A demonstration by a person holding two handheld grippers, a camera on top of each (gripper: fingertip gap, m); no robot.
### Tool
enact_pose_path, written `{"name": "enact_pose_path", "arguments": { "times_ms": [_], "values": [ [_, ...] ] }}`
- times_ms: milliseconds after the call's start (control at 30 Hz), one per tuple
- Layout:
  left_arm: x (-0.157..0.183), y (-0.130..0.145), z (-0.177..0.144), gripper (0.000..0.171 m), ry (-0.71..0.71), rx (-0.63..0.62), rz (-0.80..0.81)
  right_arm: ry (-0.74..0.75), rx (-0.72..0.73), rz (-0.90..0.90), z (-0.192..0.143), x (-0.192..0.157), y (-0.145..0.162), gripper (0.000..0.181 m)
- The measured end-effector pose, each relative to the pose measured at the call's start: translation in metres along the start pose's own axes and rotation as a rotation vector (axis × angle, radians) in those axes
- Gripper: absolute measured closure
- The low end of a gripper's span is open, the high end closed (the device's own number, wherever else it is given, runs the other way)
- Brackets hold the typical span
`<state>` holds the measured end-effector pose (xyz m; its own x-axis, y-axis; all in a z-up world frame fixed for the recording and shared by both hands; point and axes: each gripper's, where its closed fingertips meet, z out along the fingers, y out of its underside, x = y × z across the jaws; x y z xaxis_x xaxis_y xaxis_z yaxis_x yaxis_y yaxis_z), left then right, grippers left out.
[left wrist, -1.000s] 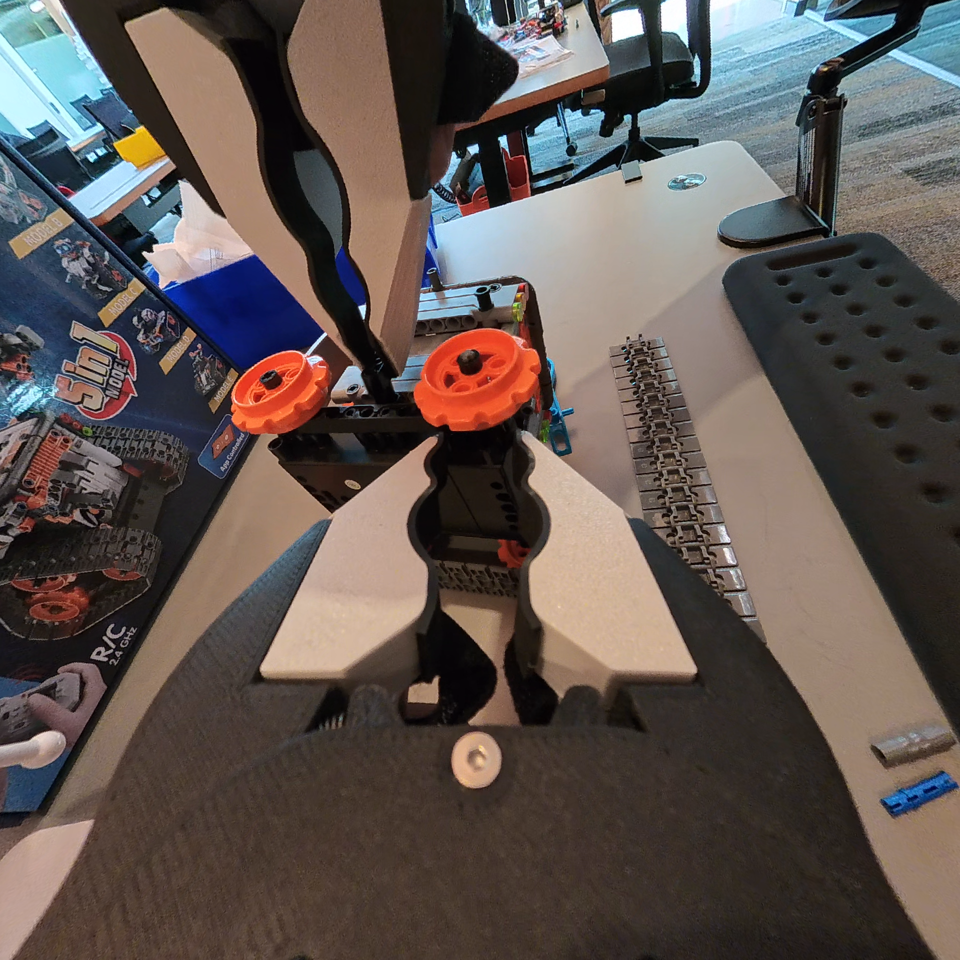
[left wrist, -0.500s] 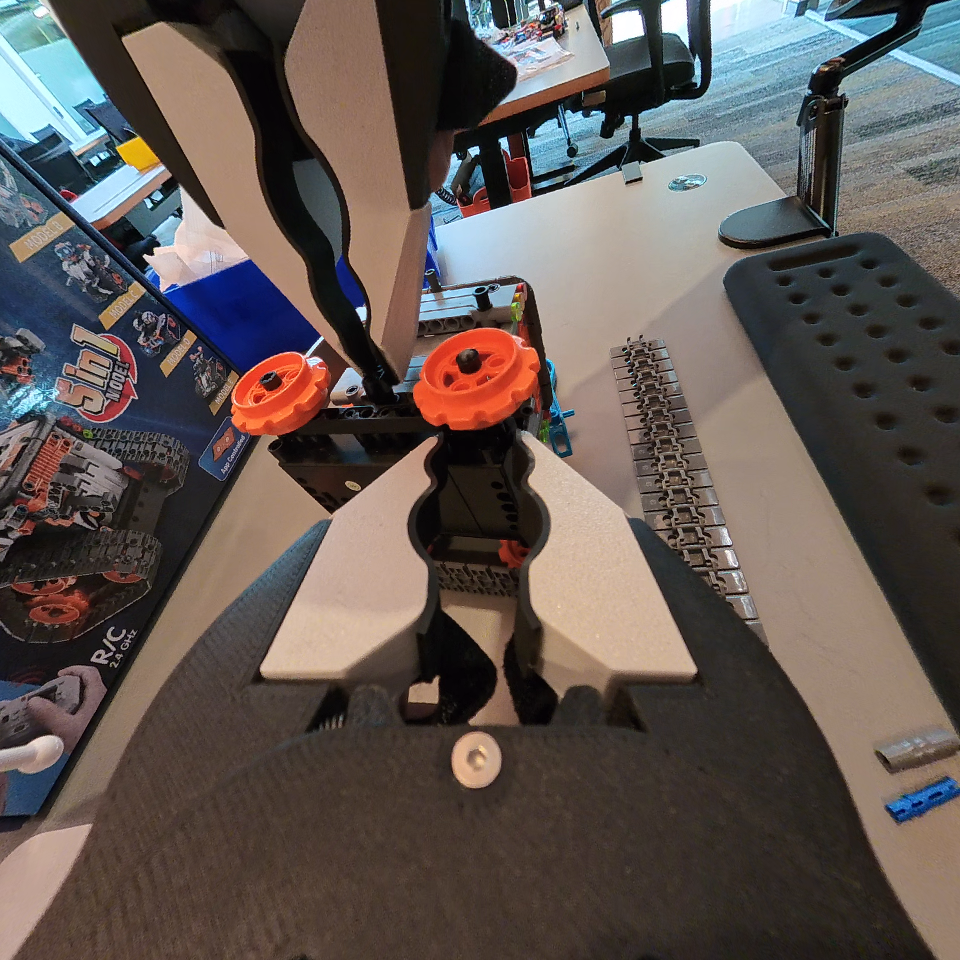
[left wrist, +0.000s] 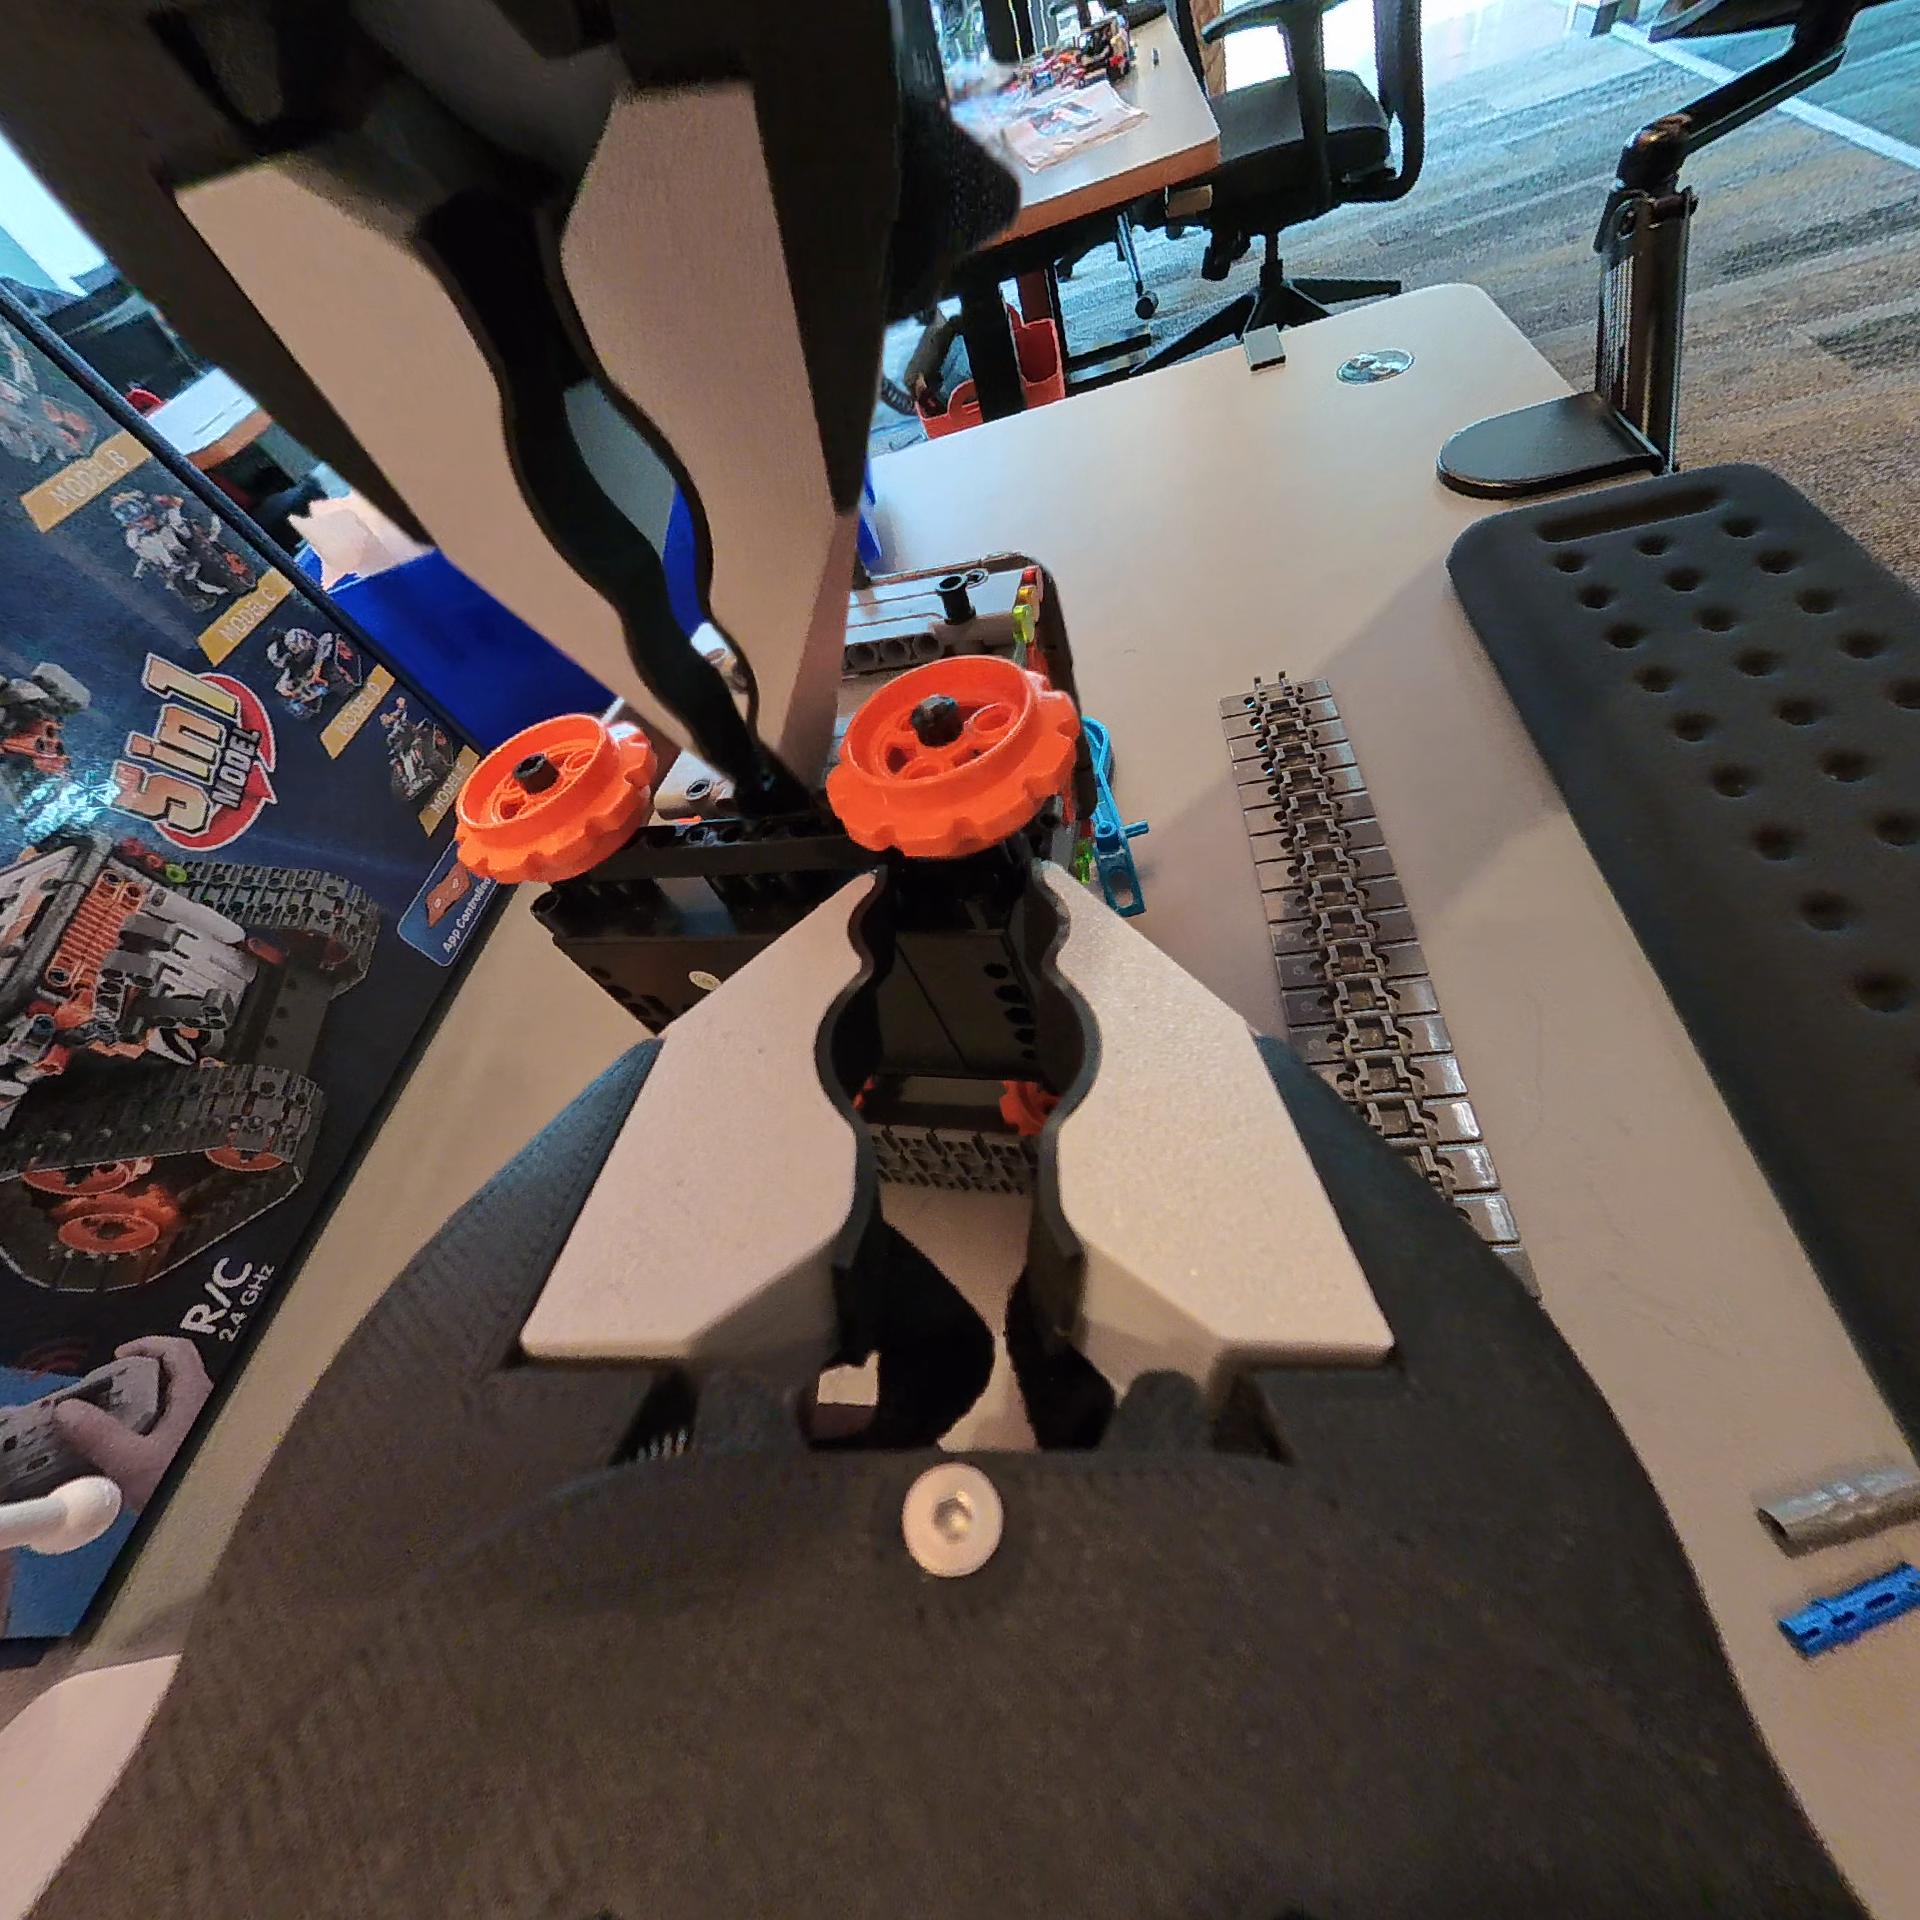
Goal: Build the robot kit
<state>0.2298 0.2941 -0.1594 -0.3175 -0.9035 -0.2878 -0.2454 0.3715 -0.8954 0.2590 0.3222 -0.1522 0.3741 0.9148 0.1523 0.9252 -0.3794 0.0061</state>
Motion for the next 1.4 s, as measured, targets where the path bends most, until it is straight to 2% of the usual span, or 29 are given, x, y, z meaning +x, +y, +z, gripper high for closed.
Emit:
{"name": "enact_pose_path", "arguments": {
  "times_ms": [200, 433, 500, 567, 600, 667, 767, 1100, 1200, 1267, 1333, 1400],
  "values": [
    [0.001, 0.000, 0.000, 0.148, 0.004, 0.002, 0.005, -0.024, -0.050, -0.042, 0.002, 0.000, 0.000, 0.179],
    [0.000, 0.000, 0.000, 0.148, 0.011, 0.003, -0.006, -0.201, -0.059, -0.044, 0.003, -0.002, -0.001, 0.178],
    [0.000, 0.001, 0.000, 0.148, 0.011, 0.000, -0.002, -0.167, -0.030, -0.054, 0.002, 0.000, -0.002, 0.176],
    [-0.001, 0.001, -0.001, 0.148, 0.013, 0.000, -0.008, -0.143, 0.010, -0.046, -0.002, -0.001, 0.000, 0.161],
    [0.000, 0.001, 0.000, 0.148, 0.010, 0.000, -0.004, -0.127, 0.037, -0.039, -0.005, -0.002, 0.000, 0.159],
    [0.000, 0.000, 0.000, 0.148, 0.010, -0.002, -0.006, -0.070, 0.077, -0.033, -0.011, 0.003, 0.002, 0.175],
    [0.000, 0.000, 0.001, 0.148, 0.007, -0.002, -0.006, -0.048, 0.150, -0.017, -0.013, 0.004, -0.004, 0.181],
    [0.000, 0.000, 0.002, 0.148, 0.008, -0.003, -0.019, -0.037, 0.144, -0.017, -0.005, 0.003, -0.009, 0.181],
    [0.001, 0.000, 0.001, 0.147, 0.005, -0.015, -0.018, 0.051, 0.182, -0.010, -0.011, 0.008, -0.011, 0.181],
    [0.001, -0.001, -0.005, 0.138, 0.026, -0.033, -0.008, 0.116, 0.254, 0.028, -0.027, 0.010, -0.007, 0.174],
    [-0.006, -0.014, -0.021, 0.136, 0.067, 0.010, -0.060, 0.177, 0.336, 0.103, -0.045, 0.011, 0.004, 0.159],
    [-0.026, -0.024, -0.036, 0.131, 0.047, 0.048, -0.113, 0.212, 0.404, 0.183, -0.054, 0.005, 0.021, 0.152]
  ]
}}
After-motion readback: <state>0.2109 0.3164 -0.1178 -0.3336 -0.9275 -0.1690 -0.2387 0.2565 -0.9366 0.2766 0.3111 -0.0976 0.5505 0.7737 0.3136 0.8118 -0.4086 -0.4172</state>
